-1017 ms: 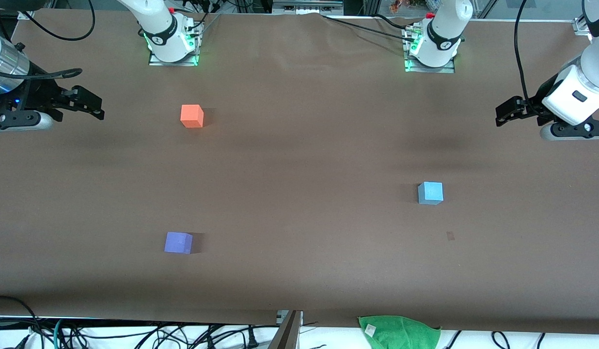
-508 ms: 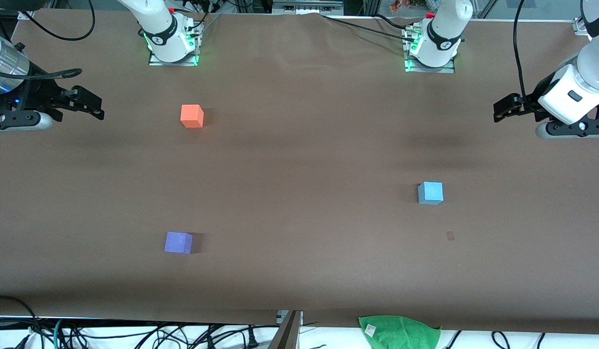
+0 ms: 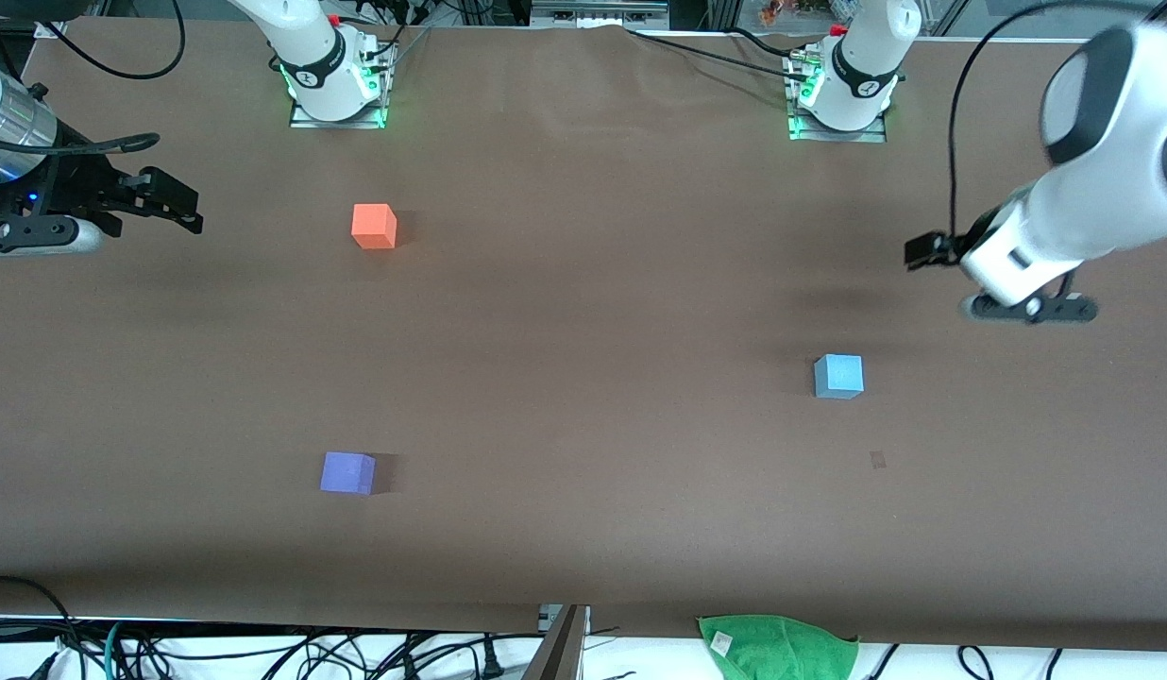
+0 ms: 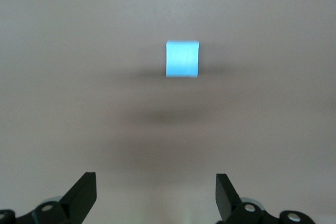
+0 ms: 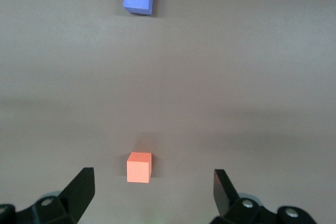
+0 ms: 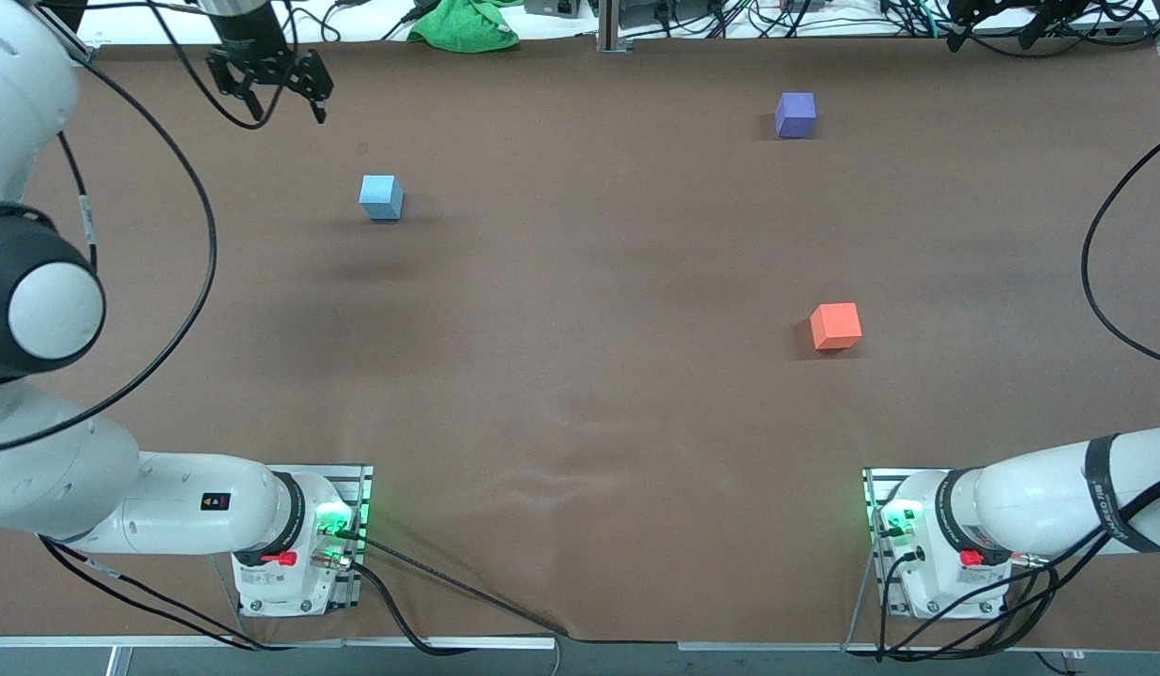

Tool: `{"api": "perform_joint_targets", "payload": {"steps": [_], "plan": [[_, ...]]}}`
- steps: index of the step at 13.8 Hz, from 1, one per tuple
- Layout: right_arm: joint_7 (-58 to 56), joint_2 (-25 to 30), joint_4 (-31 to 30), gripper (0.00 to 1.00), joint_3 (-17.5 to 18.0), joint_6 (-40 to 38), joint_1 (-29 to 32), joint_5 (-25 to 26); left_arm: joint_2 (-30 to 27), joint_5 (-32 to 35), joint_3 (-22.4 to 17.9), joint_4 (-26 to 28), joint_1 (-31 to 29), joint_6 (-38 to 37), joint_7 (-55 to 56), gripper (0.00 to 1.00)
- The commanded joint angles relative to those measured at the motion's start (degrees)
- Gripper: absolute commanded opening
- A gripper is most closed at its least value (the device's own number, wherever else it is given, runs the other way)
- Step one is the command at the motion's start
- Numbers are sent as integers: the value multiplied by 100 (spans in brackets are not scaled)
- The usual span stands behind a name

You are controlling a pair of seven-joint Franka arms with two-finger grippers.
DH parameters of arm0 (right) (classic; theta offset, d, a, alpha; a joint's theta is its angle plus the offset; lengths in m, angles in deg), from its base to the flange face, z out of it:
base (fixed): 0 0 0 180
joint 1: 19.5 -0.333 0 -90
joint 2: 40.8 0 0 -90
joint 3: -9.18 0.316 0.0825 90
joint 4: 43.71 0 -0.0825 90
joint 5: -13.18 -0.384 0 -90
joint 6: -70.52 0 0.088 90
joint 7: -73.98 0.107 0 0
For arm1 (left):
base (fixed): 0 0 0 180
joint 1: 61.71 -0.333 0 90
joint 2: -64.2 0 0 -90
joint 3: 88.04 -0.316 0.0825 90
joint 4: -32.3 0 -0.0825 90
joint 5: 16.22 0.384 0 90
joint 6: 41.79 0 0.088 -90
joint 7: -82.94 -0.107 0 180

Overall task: Place blue block between orange and purple blocks
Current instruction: 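Reach the left gripper down to the light-blue cube and grasp it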

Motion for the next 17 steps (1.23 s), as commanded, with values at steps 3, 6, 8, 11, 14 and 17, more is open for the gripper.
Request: {"api": "perform_joint_targets", "payload": {"steps": [3,6,8,11,14,17], "plan": [[-14,-26,90,100,-28,-26,17,-54,723,133,6,453,16,1714,-101,100],[-14,-26,90,100,-37,-26,17,-54,742,151,6,1480,42,3374,-101,100],[-14,-26,90,100,-37,-26,17,-54,803,151,6,2044,60,4306,-93,100],[-14,-26,90,100,-46,-26,26,-54,1250,448,6,2152,60,5232,-110,100],[-14,-26,90,100,-46,-26,26,-54,1541,652,6,2152,42,5690,-58,100],[-14,-26,90,100,-54,-35,26,-54,1778,652,24,2231,42,5980,-14,100]]}}
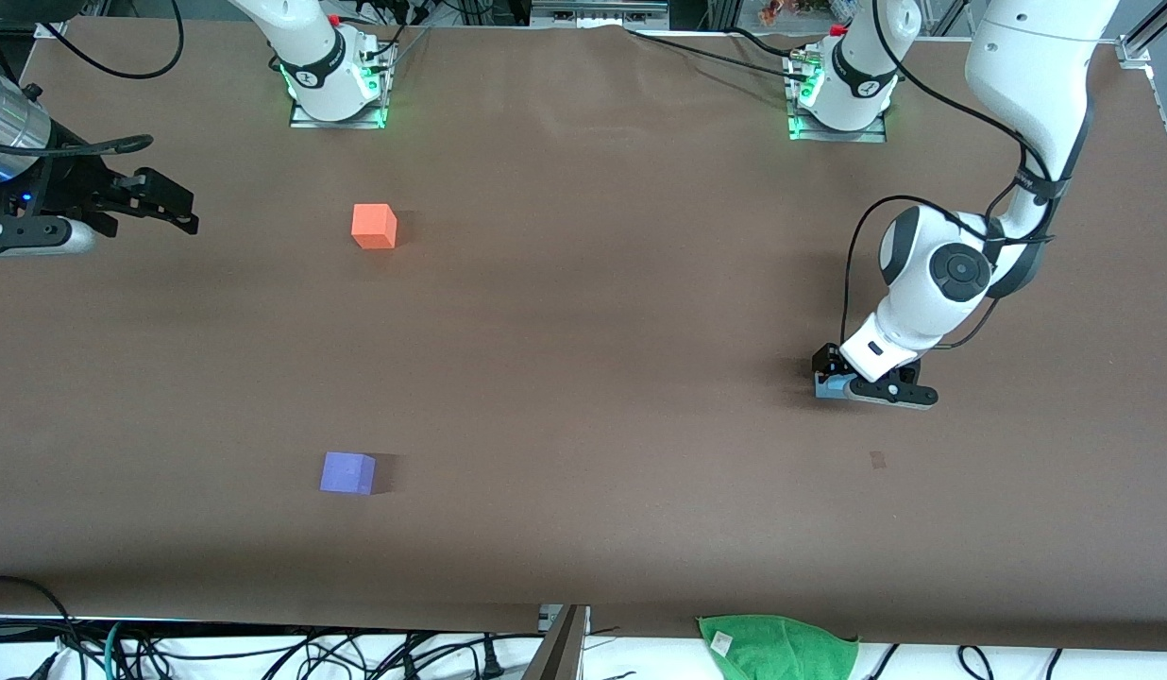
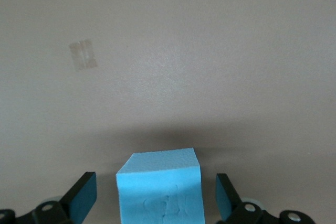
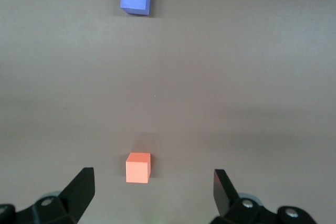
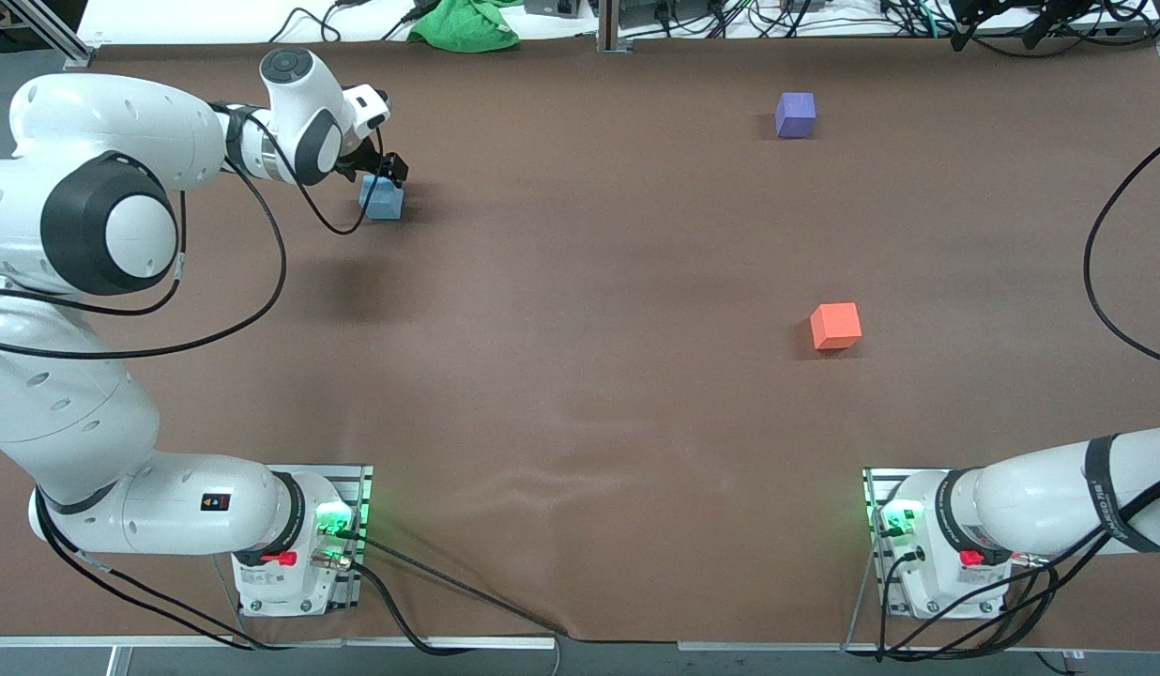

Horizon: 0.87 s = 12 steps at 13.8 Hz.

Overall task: Place blue block between orange and purple blocks
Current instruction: 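Lift the blue cube with the left gripper and carry it toward the table middle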

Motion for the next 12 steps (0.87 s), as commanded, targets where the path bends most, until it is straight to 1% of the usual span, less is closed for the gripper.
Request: {"api": "perform_joint_targets", "payload": {"steps": [1,2,3,4,5,6,7,9,10,11,12], "plan": [[-14,-26,89,100,-7,-44,20,-54,200,100,10,67,0,269,52,100],[-14,-26,89,100,-7,-35,20,-54,244,100,10,67,0,278,113,100],[-14,-26,89,100,-7,-44,20,-54,262,74,10,76,0,269,174,89],[-14,-26,89,100,-7,-61,20,-54,280,65,19,102,0,269,297,59],[-14,-26,89,100,-7,-61,20,-54,280,56,27,102,9,269,498,32],[-14,-26,89,100,-7,-61,20,-54,271,65,36,94,9,252,552,13],[-14,-26,89,100,-7,-79,20,-54,228,65,54,67,9,226,553,10],[-14,-26,89,100,-7,-79,20,-54,35,56,246,-20,9,-28,579,9],[-14,-26,89,100,1,-79,20,-54,-79,56,291,-186,17,-369,579,8],[-14,-26,89,100,-7,-79,20,-54,-141,56,448,-510,9,-929,588,8],[-14,-26,89,100,1,-79,20,-54,-159,47,502,-1018,17,-1718,588,9]]}}
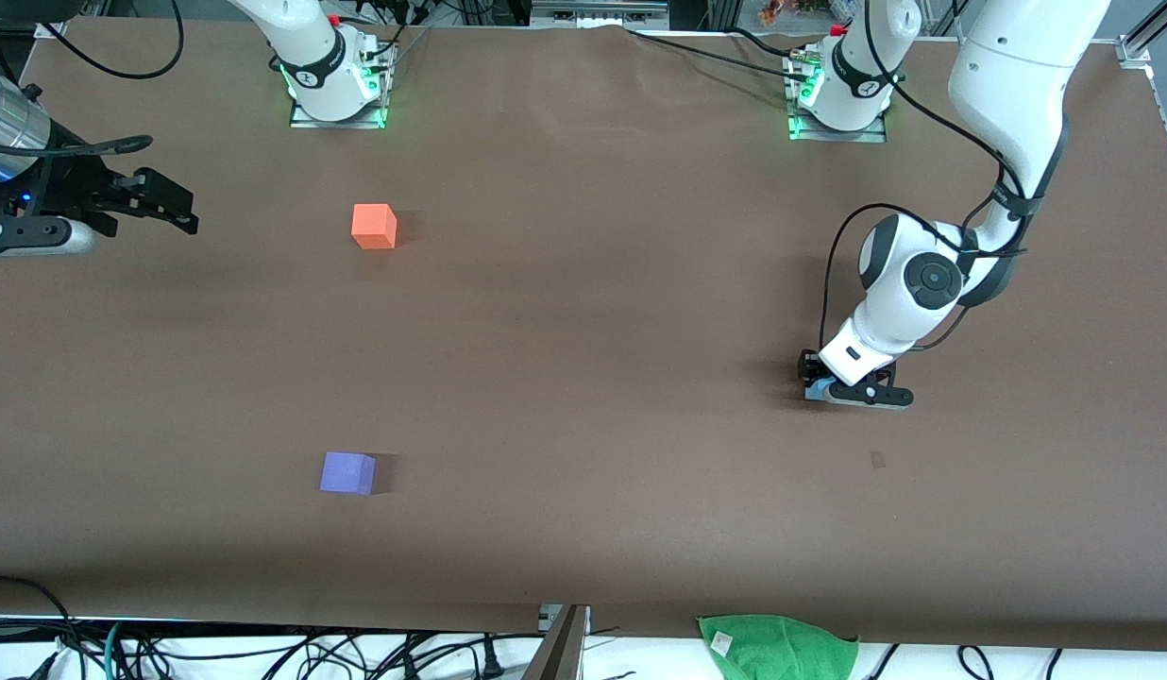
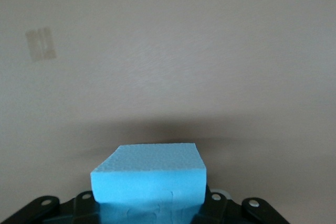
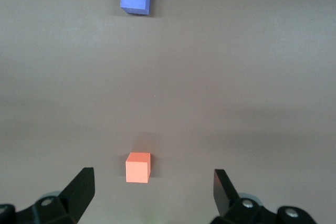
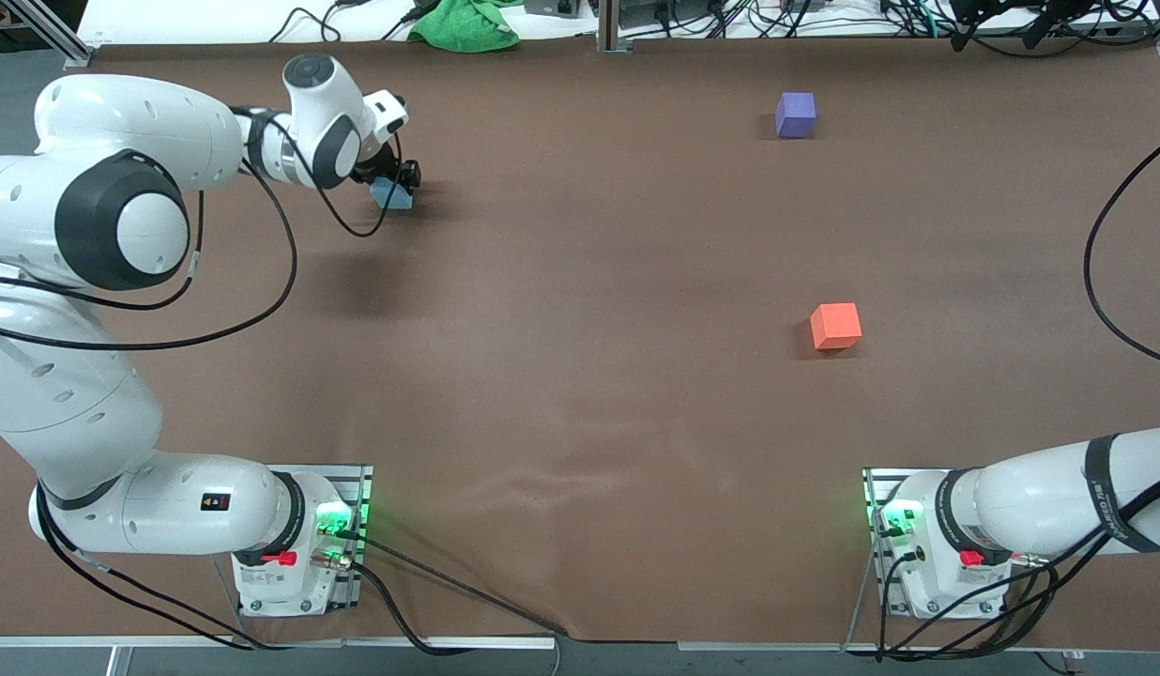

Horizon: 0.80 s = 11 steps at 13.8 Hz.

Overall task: Place blue block between orange and purple blocks
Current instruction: 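Lift the blue cube with the left gripper and carry it toward the table middle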

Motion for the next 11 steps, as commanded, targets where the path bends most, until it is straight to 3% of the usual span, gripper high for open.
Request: {"api": "perform_joint_targets", "payload": {"steps": [1,4,7,11], "plan": [[-14,-24,89,100,-5,-82,20,-54,-198,30,136,-1174,50,-1922,116,9],[-14,-24,89,100,-5,-82,20,-54,-58,12,206,-2276,637,-3184,894,13],[-23,-24,89,100,-5,-91,20,-54,345,30,206,-2760,1673,-3213,2503,13],[-23,-24,89,100,4,-47,20,-54,1513,65,180,-3787,2896,-3021,3815,13]]}}
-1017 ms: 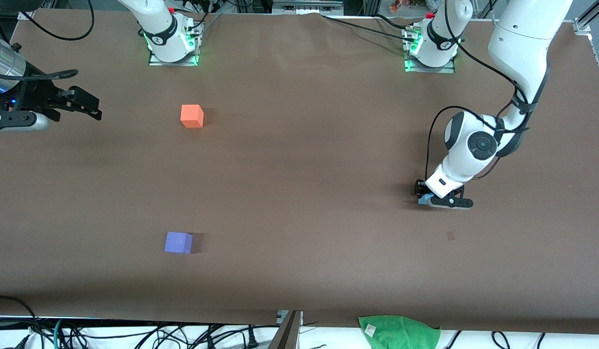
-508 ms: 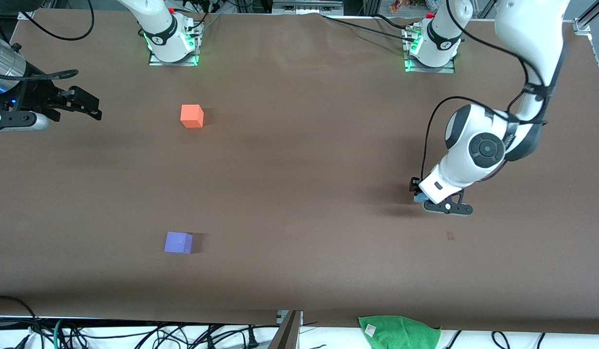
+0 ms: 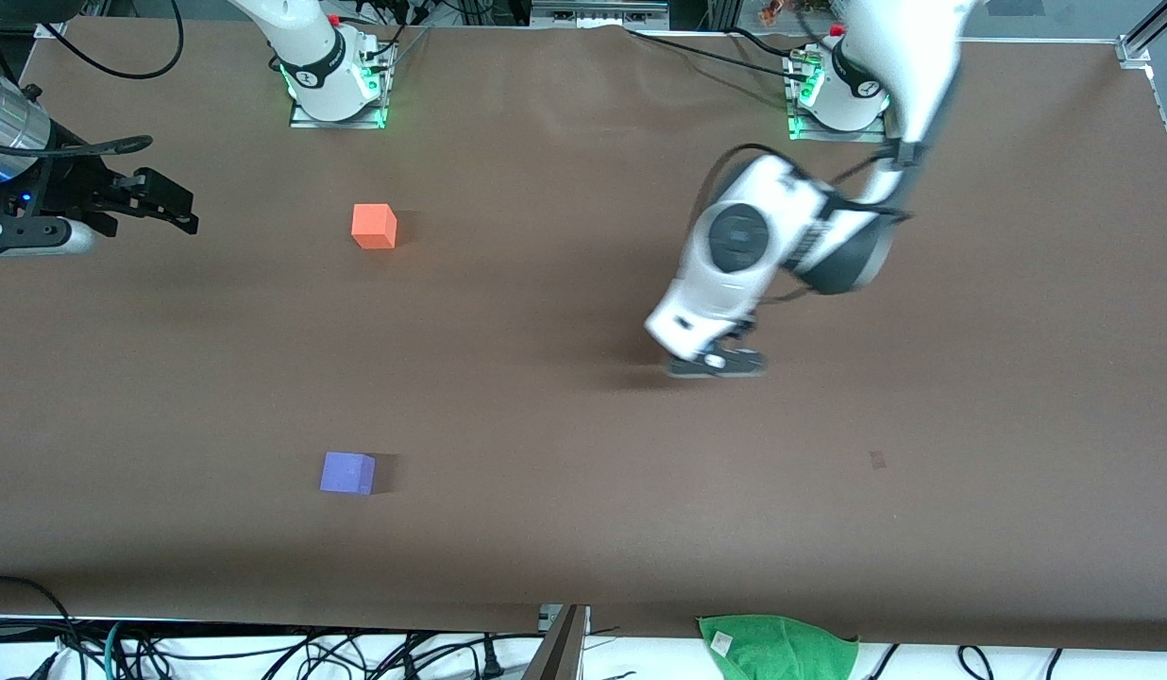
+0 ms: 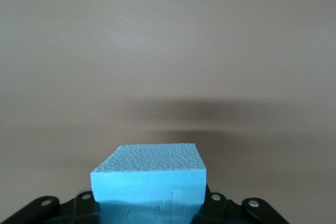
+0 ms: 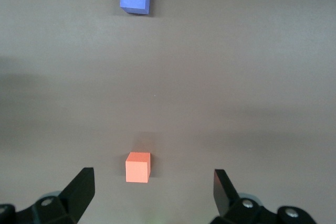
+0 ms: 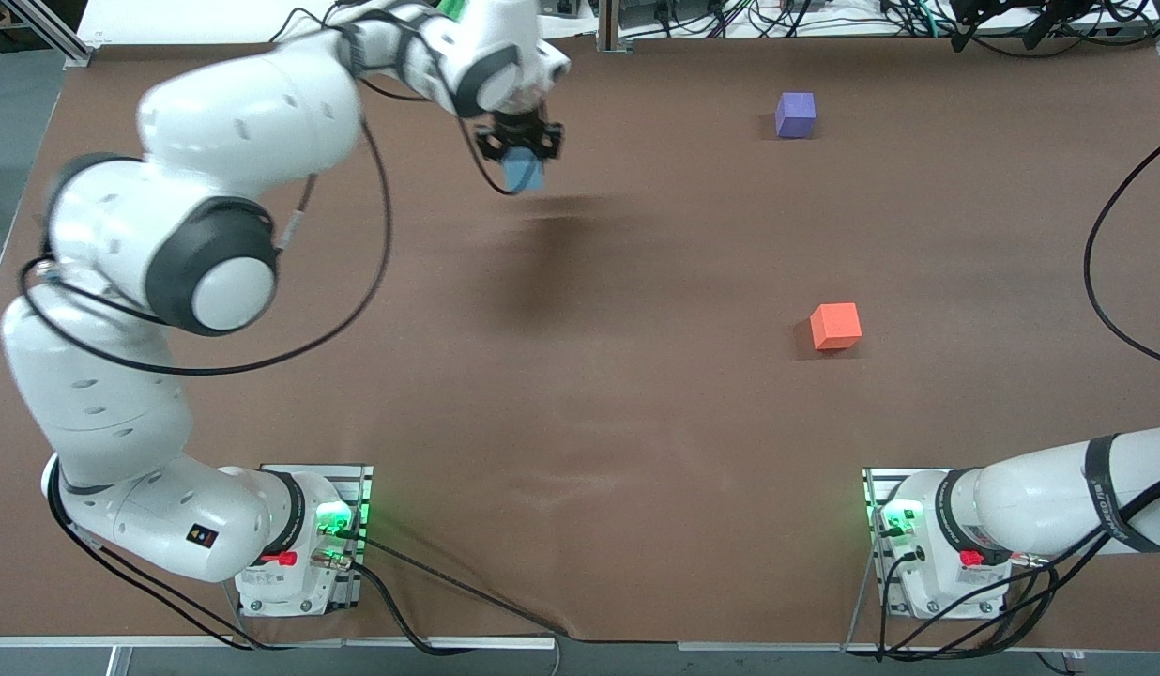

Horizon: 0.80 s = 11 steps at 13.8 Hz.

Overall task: Place blue block between orange and purple blocks
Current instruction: 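Lift the blue cube with the left gripper and carry it toward the table middle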

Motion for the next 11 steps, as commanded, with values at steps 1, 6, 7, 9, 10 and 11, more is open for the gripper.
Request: {"api": "perform_joint_targets", "payload": {"steps": [1,6,7,9,10,11], "plan": [[-23,-49,89,100,-3,18,28,-54,1007,77,-119,-994,566,219,544,13],[74,-295,151,100,-12,45,81,-19,1580,112,-119,-934,901,1204,545,17],[-4,-339,151,100,-12,106,89,-1,1607,121,-127,-934,910,1266,528,18],[-23,-628,203,100,5,133,55,121,1607,112,-119,-934,928,1267,528,94],[-23,-734,203,100,5,133,37,226,1590,112,-119,-934,919,1267,528,100],[-14,-848,212,100,14,133,28,297,1563,112,-119,-934,919,1258,519,100]]}}
